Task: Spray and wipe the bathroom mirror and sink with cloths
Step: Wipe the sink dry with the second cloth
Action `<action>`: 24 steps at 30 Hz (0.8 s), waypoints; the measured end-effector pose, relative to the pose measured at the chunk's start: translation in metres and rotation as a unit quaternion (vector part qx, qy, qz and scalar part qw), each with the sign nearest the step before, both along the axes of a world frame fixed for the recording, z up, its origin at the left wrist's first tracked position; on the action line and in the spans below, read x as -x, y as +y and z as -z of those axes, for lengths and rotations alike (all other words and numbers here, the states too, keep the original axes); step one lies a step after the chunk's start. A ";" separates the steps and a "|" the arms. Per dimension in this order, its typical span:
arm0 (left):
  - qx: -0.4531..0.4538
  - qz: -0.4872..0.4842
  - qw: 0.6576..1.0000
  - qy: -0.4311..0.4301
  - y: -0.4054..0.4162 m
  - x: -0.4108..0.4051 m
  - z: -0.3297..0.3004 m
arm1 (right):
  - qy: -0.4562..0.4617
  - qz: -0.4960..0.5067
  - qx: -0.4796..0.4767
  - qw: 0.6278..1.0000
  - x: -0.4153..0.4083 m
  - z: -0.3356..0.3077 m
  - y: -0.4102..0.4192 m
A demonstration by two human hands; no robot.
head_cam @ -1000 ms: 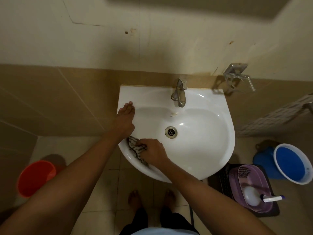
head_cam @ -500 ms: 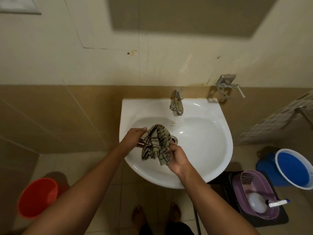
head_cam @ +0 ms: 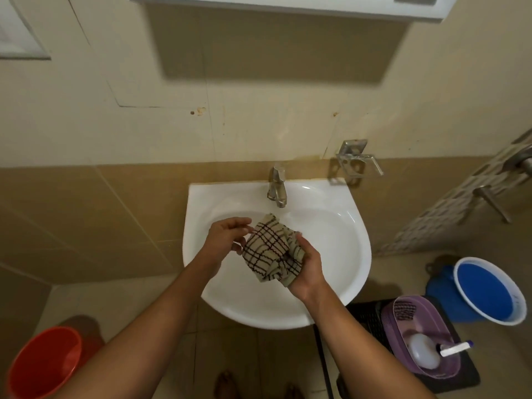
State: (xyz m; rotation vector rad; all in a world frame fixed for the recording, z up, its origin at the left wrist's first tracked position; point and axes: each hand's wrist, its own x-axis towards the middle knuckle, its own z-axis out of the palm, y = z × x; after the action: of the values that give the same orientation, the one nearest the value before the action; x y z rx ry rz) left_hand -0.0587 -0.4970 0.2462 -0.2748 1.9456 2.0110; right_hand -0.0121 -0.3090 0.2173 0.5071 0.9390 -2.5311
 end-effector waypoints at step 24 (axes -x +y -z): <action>-0.119 -0.065 0.990 -0.034 0.072 -0.058 -0.012 | 0.057 -0.213 -0.274 0.936 0.022 -0.058 0.132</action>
State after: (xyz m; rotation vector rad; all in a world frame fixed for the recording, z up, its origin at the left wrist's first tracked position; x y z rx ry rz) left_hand -0.0002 -0.4248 0.2586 -0.4147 1.6656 2.2590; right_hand -0.0340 -0.1769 0.2754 0.2650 1.6164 -1.9121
